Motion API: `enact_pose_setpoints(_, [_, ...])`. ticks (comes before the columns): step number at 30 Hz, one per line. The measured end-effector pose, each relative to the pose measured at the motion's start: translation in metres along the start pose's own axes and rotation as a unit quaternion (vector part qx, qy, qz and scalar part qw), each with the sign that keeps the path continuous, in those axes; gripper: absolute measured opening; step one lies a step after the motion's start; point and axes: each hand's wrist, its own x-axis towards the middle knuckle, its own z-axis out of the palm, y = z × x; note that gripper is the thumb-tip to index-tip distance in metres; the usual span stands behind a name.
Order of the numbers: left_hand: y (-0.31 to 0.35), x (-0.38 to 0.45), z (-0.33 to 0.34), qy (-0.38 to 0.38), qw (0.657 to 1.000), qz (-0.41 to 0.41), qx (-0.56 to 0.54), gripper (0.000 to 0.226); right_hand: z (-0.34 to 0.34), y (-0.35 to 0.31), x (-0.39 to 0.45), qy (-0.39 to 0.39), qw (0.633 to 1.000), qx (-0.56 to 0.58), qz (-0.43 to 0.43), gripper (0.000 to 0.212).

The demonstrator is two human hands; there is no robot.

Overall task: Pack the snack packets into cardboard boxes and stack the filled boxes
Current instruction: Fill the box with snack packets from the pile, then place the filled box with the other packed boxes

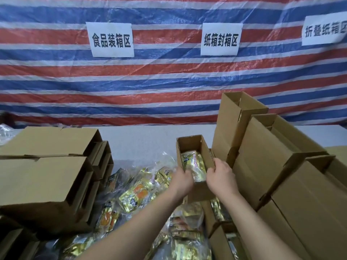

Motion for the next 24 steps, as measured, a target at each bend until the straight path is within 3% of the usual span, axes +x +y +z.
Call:
enact_pose_setpoints(6, [0.043, 0.072, 0.009, -0.048, 0.999, -0.006, -0.009, 0.037, -0.015, -0.003, 0.068, 0.010, 1.000, -0.009, -0.014, 0.055])
enact_pose_setpoints(8, [0.054, 0.089, 0.013, -0.066, 0.998, -0.006, -0.019, 0.024, -0.018, -0.002, 0.086, 0.005, 0.999, -0.024, -0.049, 0.060])
enact_pose_setpoints(13, [0.065, 0.125, 0.023, -0.095, 0.995, -0.016, -0.027, 0.021, -0.015, 0.012, 0.118, 0.043, 0.985, -0.110, -0.129, 0.030])
enact_pose_setpoints(19, [0.065, 0.146, 0.036, -0.100, 0.994, -0.032, -0.027, 0.017, 0.001, 0.028, 0.136, 0.021, 0.961, -0.194, -0.198, 0.029])
enact_pose_setpoints(24, [0.064, 0.157, 0.049, -0.107, 0.993, -0.047, -0.012, 0.018, 0.005, 0.036, 0.142, 0.025, 0.965, -0.195, -0.174, 0.030])
